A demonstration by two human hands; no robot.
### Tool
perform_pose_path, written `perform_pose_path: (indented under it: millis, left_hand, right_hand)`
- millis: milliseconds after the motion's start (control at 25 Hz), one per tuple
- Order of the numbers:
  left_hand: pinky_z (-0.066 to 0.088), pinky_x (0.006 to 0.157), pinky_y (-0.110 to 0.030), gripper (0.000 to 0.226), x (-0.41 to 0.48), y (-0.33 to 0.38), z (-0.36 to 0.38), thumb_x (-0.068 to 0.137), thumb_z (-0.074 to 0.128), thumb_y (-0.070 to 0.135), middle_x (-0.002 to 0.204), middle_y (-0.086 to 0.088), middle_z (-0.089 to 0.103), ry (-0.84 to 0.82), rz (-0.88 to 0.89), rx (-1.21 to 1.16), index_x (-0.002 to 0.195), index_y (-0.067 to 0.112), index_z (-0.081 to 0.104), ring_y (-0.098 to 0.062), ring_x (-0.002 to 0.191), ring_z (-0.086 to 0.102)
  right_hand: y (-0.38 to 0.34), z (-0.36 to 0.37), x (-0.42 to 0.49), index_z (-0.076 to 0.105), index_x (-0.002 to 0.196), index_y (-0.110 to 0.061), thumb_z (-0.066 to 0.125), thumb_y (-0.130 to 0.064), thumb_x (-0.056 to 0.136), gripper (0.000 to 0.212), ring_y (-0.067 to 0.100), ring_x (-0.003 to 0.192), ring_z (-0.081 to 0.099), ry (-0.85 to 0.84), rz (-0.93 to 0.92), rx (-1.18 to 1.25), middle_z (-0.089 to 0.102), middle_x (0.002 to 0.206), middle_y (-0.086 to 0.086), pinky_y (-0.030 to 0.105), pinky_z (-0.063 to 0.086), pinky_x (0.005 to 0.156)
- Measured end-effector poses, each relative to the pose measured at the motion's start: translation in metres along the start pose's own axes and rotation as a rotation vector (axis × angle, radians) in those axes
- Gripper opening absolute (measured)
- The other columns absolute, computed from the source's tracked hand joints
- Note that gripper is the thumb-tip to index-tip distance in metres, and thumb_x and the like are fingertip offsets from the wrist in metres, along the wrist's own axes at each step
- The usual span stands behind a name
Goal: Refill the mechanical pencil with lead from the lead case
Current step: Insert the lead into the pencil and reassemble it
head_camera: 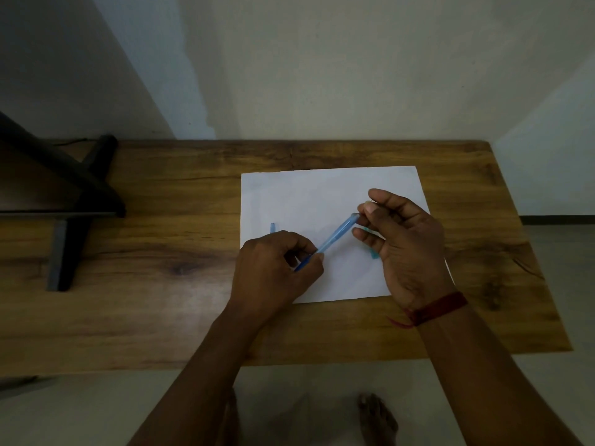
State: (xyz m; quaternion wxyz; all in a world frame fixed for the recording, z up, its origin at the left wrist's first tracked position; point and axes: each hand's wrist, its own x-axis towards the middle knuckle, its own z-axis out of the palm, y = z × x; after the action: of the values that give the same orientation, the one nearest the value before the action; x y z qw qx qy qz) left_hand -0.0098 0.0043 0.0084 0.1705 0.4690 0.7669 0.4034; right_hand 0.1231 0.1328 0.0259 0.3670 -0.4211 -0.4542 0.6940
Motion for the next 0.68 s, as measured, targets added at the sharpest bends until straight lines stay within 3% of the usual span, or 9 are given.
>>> perform_pose_path:
  millis: [120,480,680]
  left_hand:
    - [0.040,0.064,0.001,0.011,0.0001,-0.0004,0.0008,0.076,0.078,0.027,0.071,0.020,0.059,-0.005,0.006,0.000,0.083,0.020,0.073,0.003,0.064,0.058]
    - [0.041,0.059,-0.001,0.011,0.0002,0.0007,0.0001,0.076,0.079,0.024,0.071,0.017,0.061,0.005,0.028,-0.025,0.083,0.018,0.074,0.004,0.060,0.056]
    - [0.041,0.057,-0.002,0.011,0.0001,0.0018,0.0009,0.077,0.079,0.024,0.071,0.012,0.065,0.013,0.008,-0.069,0.084,0.017,0.075,-0.004,0.061,0.059]
  right_hand:
    - [0.0003,-0.0003,0.0000,0.067,0.107,-0.009,0.070,-0.015,0.075,0.032,0.022,0.090,0.071,-0.005,-0.006,0.002,0.075,0.091,0.005,0.028,0.057,0.068]
    - [0.0021,-0.0022,0.0013,0.068,0.104,-0.010,0.067,-0.007,0.081,0.023,0.022,0.090,0.072,0.006,0.000,-0.012,0.075,0.091,0.004,0.028,0.058,0.067]
    - [0.0018,-0.0005,0.0002,0.069,0.101,-0.010,0.069,-0.007,0.080,0.021,0.022,0.091,0.071,0.002,-0.001,-0.039,0.074,0.094,0.008,0.029,0.058,0.067]
